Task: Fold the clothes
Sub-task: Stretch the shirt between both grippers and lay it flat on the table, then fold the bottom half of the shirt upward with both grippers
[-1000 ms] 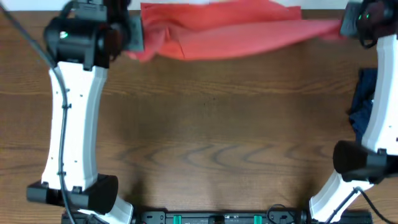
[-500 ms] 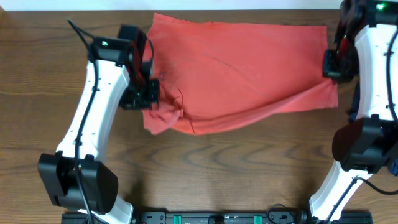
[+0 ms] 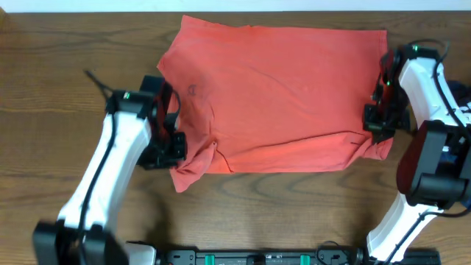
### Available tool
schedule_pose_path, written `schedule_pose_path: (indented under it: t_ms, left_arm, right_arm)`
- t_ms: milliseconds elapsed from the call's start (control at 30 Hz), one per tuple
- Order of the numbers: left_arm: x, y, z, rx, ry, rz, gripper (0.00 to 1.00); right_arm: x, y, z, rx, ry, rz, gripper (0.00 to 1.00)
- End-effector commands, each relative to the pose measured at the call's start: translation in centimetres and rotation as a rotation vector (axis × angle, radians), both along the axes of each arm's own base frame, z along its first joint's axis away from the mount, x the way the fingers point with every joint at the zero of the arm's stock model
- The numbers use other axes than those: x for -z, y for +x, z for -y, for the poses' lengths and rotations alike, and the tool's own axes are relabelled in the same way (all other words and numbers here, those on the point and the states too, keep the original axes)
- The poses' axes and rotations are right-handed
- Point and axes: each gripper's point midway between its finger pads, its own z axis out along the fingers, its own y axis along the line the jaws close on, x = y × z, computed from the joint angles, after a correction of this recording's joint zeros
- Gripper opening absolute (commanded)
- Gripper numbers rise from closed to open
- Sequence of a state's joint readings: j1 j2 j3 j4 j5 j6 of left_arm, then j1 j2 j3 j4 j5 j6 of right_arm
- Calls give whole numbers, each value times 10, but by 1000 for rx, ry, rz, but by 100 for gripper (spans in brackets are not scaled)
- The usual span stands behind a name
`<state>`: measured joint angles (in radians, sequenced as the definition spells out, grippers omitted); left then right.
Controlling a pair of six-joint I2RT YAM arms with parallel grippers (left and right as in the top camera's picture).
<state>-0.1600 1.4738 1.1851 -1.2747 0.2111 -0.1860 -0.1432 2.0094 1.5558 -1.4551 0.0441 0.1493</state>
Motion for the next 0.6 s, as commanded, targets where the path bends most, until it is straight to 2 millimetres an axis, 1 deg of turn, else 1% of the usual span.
schedule_pose_path:
  t_ms: [0,100,200,333,400,500,567]
  left_arm:
    - [-1,-17,-3,-108,-1,28,6]
    - [0,-30,-14,-183,48,63,6]
    - [0,-44,-26,-241,97,103,6]
    - [1,-57,-29,-312,95,132,6]
    - [-2,-63,-30,-340,95,131,6]
    - [-6,-68,-31,-352,91,142,6]
    - [-8,-64,-31,-354,82,170,6]
  right_arm:
    - [-15,-12,-3,55,40,72,1]
    - [-20,-23,2,103,26,112,1]
    - [-30,-35,7,134,16,162,1]
    - [-50,-54,10,159,0,231,1]
    - [-57,-60,10,164,-6,262,1]
    - [-63,-72,10,163,-27,292,1]
    - [-62,-81,12,160,-47,291,1]
